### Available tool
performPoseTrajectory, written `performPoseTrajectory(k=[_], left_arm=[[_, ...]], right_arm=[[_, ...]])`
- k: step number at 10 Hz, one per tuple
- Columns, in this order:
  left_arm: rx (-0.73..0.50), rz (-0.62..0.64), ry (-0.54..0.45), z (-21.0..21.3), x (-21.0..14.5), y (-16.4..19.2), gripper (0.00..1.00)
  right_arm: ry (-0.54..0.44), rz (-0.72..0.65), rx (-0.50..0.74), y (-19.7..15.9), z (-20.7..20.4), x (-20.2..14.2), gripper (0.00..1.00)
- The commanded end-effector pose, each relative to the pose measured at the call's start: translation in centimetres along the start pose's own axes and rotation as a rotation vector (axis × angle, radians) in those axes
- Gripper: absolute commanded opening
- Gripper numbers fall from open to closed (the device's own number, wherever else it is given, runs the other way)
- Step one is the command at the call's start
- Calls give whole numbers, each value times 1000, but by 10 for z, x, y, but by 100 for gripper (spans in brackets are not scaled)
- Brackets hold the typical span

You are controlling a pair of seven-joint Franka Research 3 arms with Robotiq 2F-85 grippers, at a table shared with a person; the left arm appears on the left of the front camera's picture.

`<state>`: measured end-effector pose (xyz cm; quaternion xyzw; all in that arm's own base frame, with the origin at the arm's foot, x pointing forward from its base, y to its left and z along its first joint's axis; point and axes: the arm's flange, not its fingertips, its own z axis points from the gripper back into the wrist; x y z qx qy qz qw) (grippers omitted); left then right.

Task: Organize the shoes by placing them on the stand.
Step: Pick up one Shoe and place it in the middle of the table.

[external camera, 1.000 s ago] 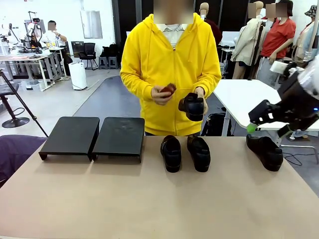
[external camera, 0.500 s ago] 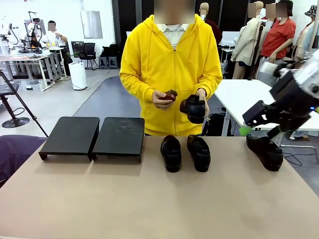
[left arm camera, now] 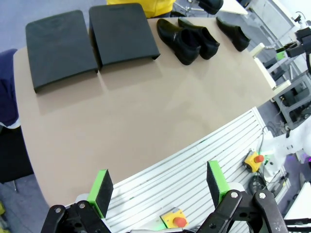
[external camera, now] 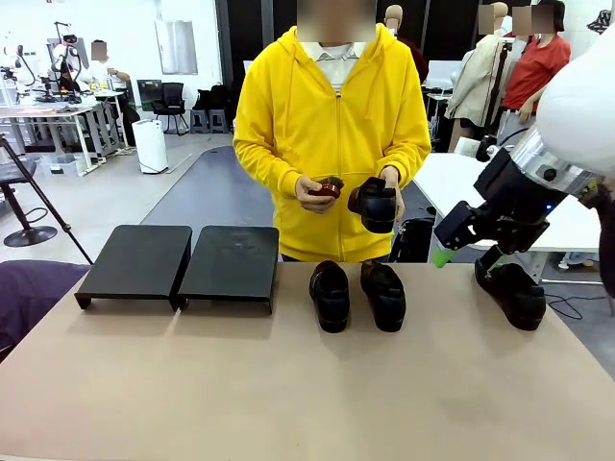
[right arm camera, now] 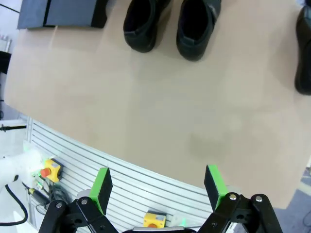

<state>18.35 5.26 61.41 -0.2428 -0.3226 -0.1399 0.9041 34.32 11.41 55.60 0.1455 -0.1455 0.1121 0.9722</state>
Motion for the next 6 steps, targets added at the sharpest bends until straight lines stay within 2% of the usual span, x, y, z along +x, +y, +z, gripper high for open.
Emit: performPoseTrajectory(k=[1,2,3,4,5,6], left_arm=[[-18,-9,-3,2,-1,0,100],[-18,-9,-3,2,-1,0,100],[-18,-9,-3,2,-1,0,100],[-18,-9,-3,2,-1,0,100],[-18,-9,-3,2,-1,0,100],[-18,-9,-3,2,-1,0,100]], right_arm=[[10,57,14,-10,35,-20,100],[17,50,3,-15,50,-36,100],[-16,42,12,-18,62,-47,100],[-36,60,51,-16,64,-45,100],[7,103,64,-15,75,-52,100],[21,120,67,-25,114,-75,100]])
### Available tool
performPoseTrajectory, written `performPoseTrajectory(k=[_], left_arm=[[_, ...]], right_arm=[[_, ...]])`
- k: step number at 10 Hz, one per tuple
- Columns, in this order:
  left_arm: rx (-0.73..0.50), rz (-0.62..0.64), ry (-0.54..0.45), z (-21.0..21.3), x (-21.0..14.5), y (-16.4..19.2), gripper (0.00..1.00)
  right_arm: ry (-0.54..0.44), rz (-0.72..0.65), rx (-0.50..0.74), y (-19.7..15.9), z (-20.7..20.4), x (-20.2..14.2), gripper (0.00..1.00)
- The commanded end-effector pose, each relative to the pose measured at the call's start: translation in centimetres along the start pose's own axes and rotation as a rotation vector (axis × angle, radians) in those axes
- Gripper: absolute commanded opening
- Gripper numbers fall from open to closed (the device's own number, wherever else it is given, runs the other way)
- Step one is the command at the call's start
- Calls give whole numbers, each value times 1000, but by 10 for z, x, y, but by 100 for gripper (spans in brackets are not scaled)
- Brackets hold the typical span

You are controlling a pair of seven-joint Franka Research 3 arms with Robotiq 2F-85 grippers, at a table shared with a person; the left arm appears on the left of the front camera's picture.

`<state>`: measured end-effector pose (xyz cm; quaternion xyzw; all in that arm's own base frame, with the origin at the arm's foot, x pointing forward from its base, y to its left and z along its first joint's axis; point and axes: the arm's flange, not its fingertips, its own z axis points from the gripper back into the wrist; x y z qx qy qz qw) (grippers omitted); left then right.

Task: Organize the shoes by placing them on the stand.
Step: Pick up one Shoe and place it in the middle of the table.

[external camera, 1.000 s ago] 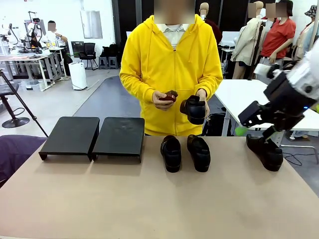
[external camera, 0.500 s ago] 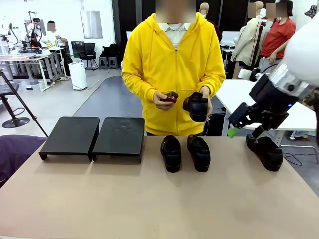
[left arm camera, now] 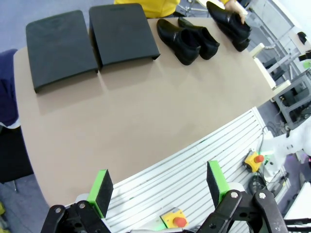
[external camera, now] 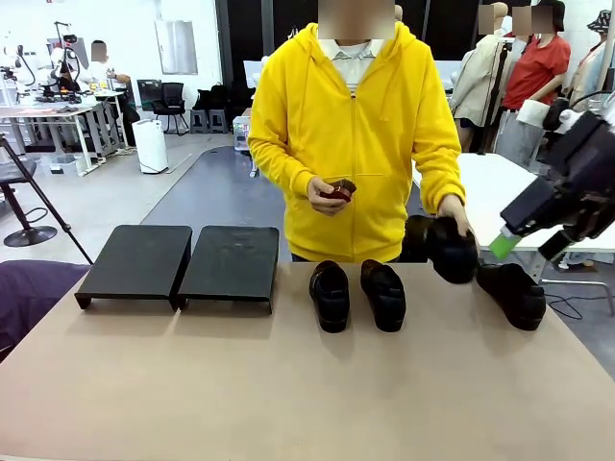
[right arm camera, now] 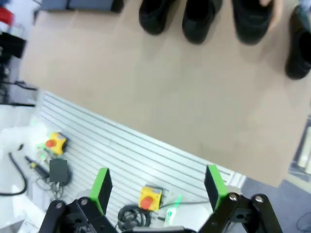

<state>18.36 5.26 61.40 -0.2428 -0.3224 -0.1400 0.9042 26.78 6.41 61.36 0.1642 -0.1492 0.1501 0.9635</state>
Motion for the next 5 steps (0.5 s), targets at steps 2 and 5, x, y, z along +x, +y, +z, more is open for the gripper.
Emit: performPoseTrajectory(k=[2,5], left_arm=[[-17,-9,-3,2,-1,0,100],[-17,-9,-3,2,-1,0,100]], right_arm=[[28,14,-7,-19,92,-60,100],[68,14,8,-19,105,-87,100]])
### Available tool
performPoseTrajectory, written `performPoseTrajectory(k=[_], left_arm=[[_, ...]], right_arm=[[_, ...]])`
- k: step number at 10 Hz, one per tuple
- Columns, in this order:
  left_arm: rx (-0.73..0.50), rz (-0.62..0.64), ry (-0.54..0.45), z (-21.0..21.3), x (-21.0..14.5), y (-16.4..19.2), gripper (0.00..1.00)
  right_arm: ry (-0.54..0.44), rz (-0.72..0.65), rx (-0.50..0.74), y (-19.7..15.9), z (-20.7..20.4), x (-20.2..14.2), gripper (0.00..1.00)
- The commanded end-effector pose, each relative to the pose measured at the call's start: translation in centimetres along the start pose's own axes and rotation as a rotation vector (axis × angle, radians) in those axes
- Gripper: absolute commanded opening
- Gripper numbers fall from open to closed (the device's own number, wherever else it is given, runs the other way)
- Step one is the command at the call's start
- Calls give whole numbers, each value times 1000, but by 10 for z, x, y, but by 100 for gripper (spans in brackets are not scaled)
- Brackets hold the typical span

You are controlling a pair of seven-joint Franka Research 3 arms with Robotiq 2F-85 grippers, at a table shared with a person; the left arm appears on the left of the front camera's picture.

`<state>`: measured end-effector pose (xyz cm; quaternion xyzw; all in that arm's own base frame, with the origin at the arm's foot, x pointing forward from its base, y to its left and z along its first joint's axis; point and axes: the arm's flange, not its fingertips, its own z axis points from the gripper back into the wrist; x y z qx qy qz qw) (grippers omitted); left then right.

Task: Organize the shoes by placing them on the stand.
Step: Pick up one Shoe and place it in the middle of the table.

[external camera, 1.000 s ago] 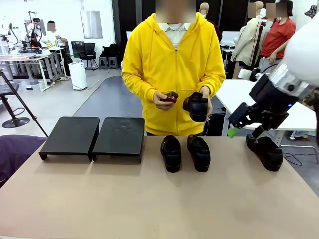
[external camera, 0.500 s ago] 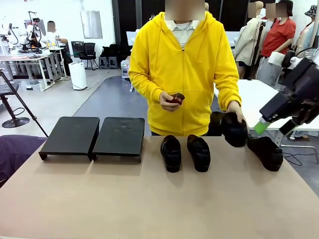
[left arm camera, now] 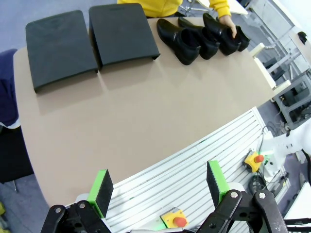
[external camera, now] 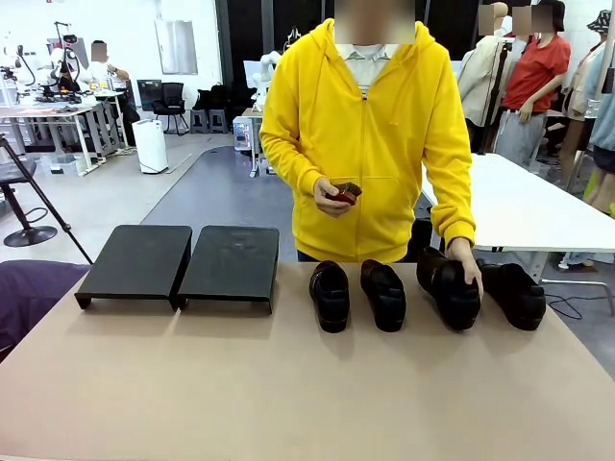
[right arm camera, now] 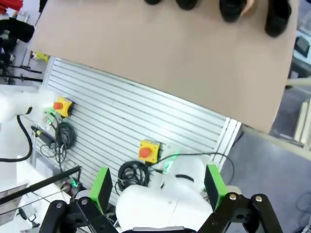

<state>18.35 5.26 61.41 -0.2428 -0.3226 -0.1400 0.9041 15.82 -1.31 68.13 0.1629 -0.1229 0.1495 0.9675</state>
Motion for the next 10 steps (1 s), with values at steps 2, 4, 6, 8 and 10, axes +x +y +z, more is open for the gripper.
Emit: performPoseTrajectory(k=[2,4,6,8,10], left_arm=[[-18,-9,-3,2,-1,0,100],[-18,-9,-3,2,-1,0,100],[-18,-9,-3,2,-1,0,100],[-18,-9,-3,2,-1,0,100],[-18,-9,-3,2,-1,0,100]], right_arm=[[27,26,4,-9,-14,14,100],[18,38,20,-12,-13,15,100],[23,43,18,-12,-12,16,100],[50,65,35,-9,-26,34,100],[23,66,1,5,-64,74,100]])
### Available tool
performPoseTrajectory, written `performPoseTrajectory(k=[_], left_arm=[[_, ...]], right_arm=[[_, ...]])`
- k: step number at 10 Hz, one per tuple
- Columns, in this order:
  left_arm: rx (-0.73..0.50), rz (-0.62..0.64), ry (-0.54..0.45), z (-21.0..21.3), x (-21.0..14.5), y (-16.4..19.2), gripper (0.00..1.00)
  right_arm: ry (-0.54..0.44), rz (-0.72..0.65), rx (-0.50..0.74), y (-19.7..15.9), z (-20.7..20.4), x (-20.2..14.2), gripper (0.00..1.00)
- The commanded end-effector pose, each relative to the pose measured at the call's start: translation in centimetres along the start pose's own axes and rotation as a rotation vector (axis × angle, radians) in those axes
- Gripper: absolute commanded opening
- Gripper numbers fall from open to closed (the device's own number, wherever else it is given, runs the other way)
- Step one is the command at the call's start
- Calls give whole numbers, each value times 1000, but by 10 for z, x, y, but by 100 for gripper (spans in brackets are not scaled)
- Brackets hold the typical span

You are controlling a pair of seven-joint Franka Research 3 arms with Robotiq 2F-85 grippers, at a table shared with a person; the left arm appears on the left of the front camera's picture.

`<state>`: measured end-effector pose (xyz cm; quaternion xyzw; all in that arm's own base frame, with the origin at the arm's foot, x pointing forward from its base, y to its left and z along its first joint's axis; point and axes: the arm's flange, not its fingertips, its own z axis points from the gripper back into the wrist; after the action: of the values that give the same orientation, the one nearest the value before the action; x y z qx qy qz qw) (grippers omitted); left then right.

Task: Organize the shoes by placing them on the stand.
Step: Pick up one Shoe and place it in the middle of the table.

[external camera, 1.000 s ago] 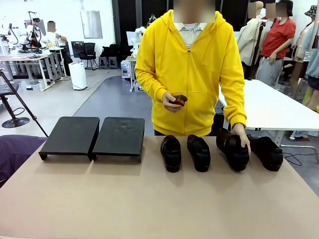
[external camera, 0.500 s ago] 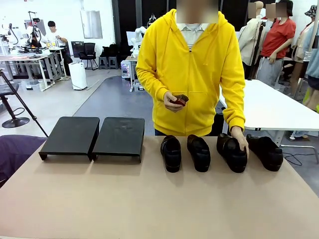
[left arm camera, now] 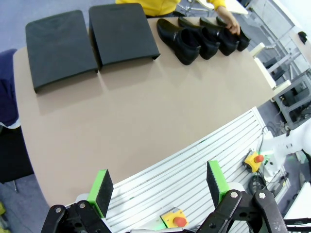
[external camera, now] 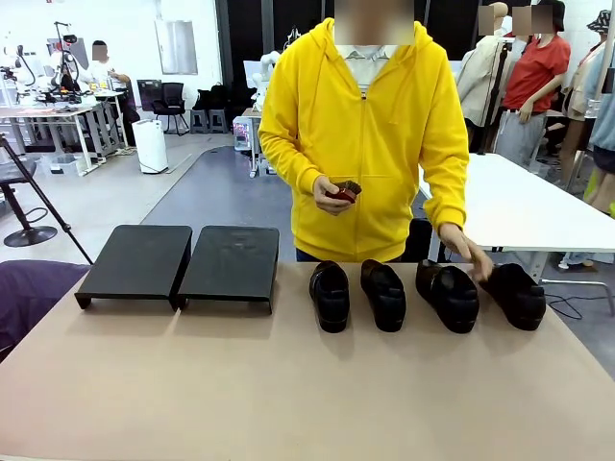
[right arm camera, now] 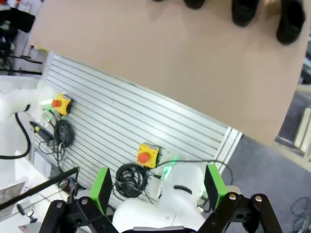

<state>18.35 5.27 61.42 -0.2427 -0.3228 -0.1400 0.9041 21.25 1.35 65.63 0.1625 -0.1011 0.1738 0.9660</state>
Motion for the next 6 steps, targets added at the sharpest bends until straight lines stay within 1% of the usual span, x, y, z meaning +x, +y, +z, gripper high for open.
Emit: performPoseTrajectory(k=[1,2,3,4,5,6], left_arm=[[-18,-8,-3,2,-1,0,100],[-18,-8,-3,2,-1,0,100],[-18,-8,-3,2,-1,0,100],[-18,-8,-3,2,-1,0,100],[-18,-8,-3,2,-1,0,100],[-18,-8,-3,2,-1,0,100]], right_arm=[[-35,25,-29,15,-41,49,100],[-45,26,-39,26,-62,69,100],[-87,7,-73,37,-89,94,100],[-104,0,-126,45,-122,122,100],[-68,27,-85,49,-150,142,100],[-82,35,-89,52,-175,161,100]])
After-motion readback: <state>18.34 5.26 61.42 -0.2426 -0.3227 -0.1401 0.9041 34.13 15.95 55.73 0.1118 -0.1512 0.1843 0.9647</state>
